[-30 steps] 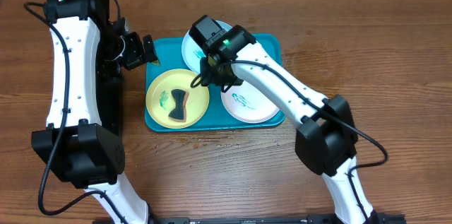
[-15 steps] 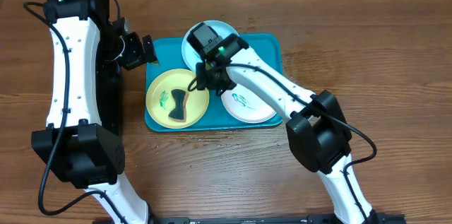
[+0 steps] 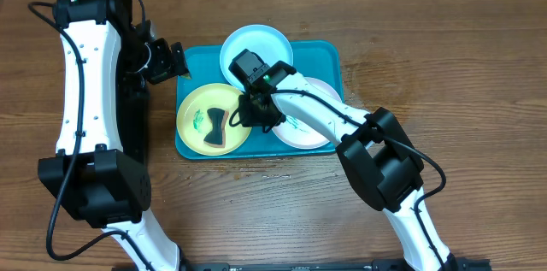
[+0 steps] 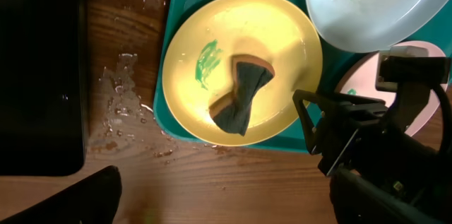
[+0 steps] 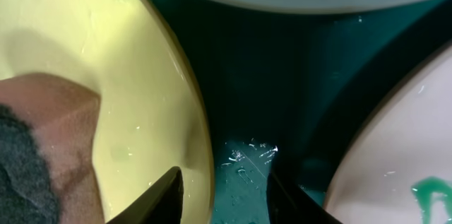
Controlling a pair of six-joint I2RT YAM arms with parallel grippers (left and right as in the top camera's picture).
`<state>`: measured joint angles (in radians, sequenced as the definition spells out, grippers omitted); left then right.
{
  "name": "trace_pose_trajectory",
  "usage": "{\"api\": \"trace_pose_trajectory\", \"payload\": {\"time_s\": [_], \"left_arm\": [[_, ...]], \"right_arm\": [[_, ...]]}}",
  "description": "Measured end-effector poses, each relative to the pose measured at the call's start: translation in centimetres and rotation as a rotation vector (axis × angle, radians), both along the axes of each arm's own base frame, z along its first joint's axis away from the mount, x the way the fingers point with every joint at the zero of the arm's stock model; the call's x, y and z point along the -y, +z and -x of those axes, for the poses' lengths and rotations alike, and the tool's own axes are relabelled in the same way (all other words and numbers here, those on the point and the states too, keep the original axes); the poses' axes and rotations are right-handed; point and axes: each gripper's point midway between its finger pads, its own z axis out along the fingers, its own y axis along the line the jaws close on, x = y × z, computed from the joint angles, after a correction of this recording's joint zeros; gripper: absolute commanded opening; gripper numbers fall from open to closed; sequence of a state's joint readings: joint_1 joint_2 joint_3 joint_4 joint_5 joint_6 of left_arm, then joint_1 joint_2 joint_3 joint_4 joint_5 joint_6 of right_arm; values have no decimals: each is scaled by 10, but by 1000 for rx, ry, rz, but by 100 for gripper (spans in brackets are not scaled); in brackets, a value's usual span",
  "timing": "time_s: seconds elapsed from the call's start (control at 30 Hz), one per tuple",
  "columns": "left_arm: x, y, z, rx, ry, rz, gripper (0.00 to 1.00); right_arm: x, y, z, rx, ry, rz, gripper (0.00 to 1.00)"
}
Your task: Clean dirty plates on tray and stack at the side
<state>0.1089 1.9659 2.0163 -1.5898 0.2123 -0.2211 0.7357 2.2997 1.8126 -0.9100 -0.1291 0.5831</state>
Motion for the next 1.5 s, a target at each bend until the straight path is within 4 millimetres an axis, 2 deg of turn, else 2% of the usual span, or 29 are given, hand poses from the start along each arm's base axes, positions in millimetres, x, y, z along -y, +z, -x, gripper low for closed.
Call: {"api": "trace_pose_trajectory", "payload": {"time_s": [0.07,0.17,0.27,0.33,0.47,0.67,0.87,1.17,1.4,1.5], "left_arm": [[1,-1,-1,7,-14,-1,80],[4,-9,0,-7,-29,-1,60],[8,-29,2,-30,-54,-1,52],[12,-41,4,-44,-67,4,52],[33,-75,15,-86,-134,39,61],[57,-119,26,-95,-218,57,63],[59,-145,33,-90,-248,61,61],[62,-172,29,-26,-261,71,60],[66,-173,23,6,-262,94,42],[66,-173,23,4,-260,93,21]], "right_arm": [[-1,-1,-1,5,-8,-9,31],[-1,-2,0,3,-11,-13,22],[-1,-3,1,-2,-17,-12,21],[-1,-3,1,-3,-17,-13,22],[-1,-3,2,-6,-16,-16,22],[-1,-3,2,-8,-15,-17,22],[-1,-3,3,-14,-14,-16,22],[-1,-3,4,-18,-14,-17,21],[-1,-3,4,-18,-13,-16,21],[-1,-3,4,-17,-14,-16,21]]}}
